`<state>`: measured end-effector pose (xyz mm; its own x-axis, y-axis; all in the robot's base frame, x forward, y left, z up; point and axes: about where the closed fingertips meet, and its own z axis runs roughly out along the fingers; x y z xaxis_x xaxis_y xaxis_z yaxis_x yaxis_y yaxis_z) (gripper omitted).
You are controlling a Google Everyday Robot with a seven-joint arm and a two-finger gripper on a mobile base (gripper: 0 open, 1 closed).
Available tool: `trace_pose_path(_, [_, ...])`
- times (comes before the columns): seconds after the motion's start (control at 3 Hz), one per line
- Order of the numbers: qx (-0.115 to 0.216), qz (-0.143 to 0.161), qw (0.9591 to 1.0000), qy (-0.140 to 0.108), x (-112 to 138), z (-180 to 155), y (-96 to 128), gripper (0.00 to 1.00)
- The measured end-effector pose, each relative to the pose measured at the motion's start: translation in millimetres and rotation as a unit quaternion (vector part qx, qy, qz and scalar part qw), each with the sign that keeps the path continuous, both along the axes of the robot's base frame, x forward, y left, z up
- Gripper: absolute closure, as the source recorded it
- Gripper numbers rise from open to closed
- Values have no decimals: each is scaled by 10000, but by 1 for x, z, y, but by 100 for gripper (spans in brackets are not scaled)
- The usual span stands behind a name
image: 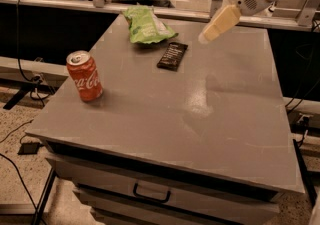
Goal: Pick rxbar chocolate
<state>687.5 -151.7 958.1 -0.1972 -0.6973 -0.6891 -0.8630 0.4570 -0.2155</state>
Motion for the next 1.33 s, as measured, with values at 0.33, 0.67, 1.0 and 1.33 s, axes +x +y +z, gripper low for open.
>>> trace_pose_path(0.33, [324, -72, 9994, 104, 18, -33, 7, 0])
trace_pose_path(0.67, [149, 271, 9994, 131, 32, -68, 26, 0])
trace_pose_path(1.0, [177, 288, 9993, 143, 32, -68, 27, 0])
trace_pose_path(1.33, [482, 462, 9973, 297, 33, -76, 39, 0])
